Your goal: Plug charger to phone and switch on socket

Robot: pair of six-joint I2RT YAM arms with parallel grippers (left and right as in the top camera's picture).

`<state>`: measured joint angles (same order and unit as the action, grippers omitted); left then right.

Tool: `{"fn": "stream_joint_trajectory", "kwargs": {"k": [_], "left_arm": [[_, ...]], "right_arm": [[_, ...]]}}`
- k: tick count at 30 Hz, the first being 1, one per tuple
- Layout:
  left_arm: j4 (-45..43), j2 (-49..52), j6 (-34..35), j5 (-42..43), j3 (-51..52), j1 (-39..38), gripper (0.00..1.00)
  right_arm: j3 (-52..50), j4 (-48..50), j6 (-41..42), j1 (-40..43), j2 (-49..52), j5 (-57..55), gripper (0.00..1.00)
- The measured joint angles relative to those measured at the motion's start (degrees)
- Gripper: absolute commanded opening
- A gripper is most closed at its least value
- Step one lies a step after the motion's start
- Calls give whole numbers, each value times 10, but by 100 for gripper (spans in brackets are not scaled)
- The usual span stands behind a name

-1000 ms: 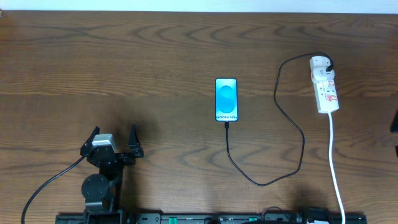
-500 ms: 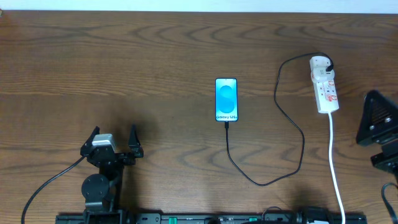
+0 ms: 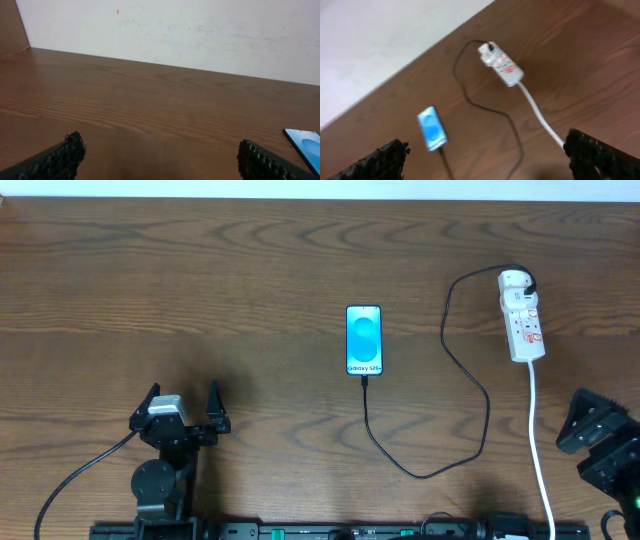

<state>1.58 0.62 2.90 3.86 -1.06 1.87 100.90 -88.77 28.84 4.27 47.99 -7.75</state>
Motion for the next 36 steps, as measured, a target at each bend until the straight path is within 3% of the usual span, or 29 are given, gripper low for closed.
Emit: {"fn": "stream_joint_trajectory", "kwargs": {"k": [4, 20, 26, 36], "left_arm": [[0, 0, 0, 0, 0, 0, 100], [3, 0, -2, -2, -2, 0, 100], [3, 0, -2, -2, -2, 0, 100], [3, 0, -2, -2, -2, 0, 100]], "right_arm": [[-78, 55, -46, 0, -35, -19, 99], [-632, 527, -121, 0, -384, -14, 99], [-782, 704, -135, 27, -418, 57, 99], [-927, 864, -140, 78, -468, 143, 99]]}}
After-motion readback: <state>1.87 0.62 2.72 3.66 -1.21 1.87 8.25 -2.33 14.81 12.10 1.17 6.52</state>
